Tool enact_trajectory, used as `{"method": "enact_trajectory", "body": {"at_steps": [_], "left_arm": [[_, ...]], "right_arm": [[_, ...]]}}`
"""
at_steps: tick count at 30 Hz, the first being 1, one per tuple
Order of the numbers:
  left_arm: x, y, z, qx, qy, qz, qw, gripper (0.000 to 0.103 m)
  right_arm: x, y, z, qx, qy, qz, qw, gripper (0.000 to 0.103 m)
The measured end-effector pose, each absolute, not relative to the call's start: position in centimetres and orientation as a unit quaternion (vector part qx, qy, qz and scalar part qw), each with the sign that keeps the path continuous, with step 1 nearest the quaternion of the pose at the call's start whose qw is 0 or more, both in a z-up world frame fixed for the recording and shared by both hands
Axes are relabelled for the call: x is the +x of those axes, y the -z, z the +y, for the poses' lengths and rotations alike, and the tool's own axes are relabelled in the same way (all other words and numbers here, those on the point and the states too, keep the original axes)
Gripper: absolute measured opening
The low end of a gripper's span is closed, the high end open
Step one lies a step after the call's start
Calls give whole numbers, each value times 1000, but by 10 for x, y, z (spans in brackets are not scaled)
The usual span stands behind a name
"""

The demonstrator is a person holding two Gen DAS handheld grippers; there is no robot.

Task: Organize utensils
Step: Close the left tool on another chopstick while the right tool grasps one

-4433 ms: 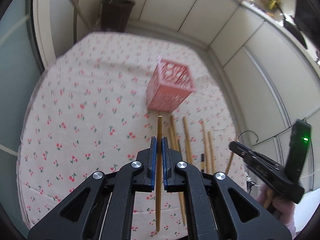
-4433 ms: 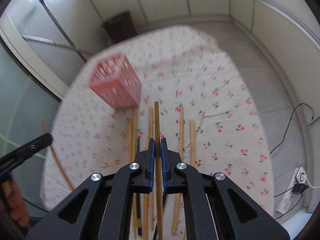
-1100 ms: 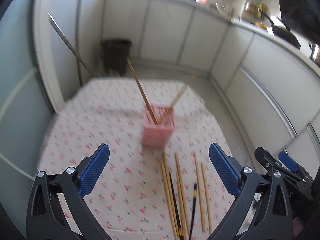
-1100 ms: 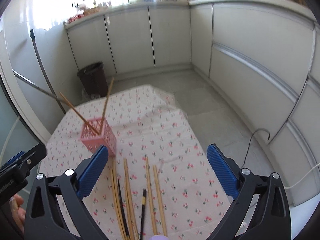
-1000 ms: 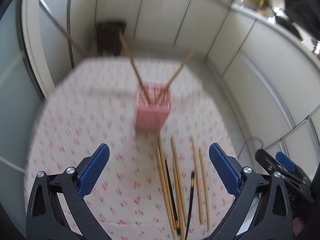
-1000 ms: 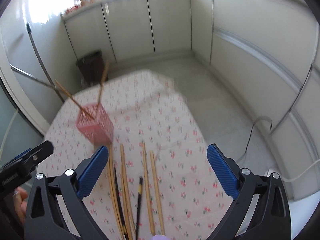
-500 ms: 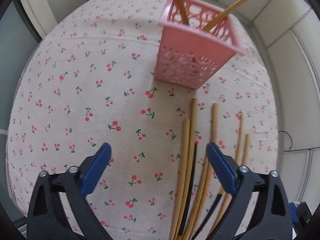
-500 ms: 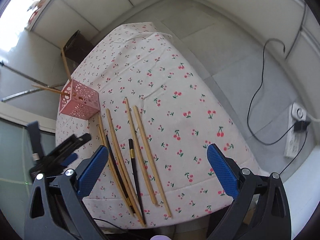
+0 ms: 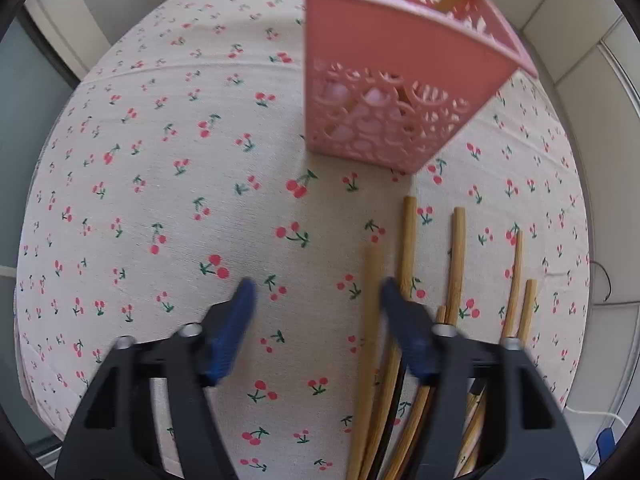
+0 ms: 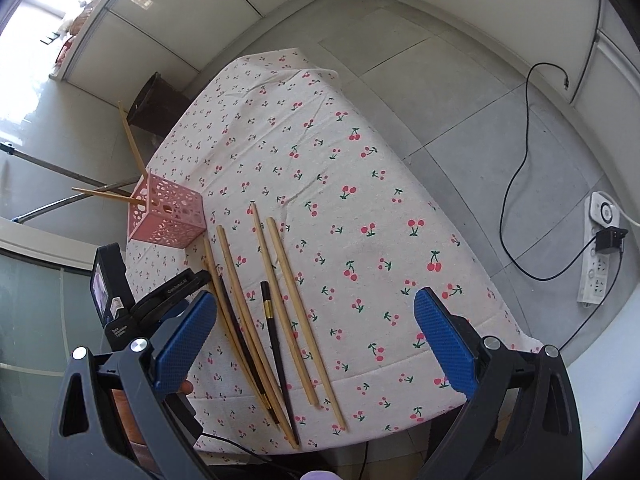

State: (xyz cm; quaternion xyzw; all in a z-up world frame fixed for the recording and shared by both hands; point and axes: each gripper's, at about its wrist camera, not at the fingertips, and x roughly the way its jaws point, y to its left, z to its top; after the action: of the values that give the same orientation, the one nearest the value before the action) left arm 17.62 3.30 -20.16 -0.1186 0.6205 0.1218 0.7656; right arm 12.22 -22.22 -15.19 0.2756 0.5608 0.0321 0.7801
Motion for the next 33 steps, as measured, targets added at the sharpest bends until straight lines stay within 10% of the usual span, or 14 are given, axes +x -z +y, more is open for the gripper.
{"method": "enact_trajectory", "body": {"at_steps": [6,10,20,25,33], "left_arm": [[179,202,0,-67,-90,619,777,45],[170,200,-20,-44,-47,617,784,7],[140,153,29,-114,2,583,804,7],[125,123,53,-127,12,551,825,7],[113,108,73,-149,14,550,822,7]], "right_arm": [[128,156,-215,256,-17,568,782,96],[140,166,-202,235,-1,578,782,96],[187,210,-141,130,17,600,789,96],[203,226,-139,134,25,611,780,68],[216,237,-130,128,35,611,781,63]]}}
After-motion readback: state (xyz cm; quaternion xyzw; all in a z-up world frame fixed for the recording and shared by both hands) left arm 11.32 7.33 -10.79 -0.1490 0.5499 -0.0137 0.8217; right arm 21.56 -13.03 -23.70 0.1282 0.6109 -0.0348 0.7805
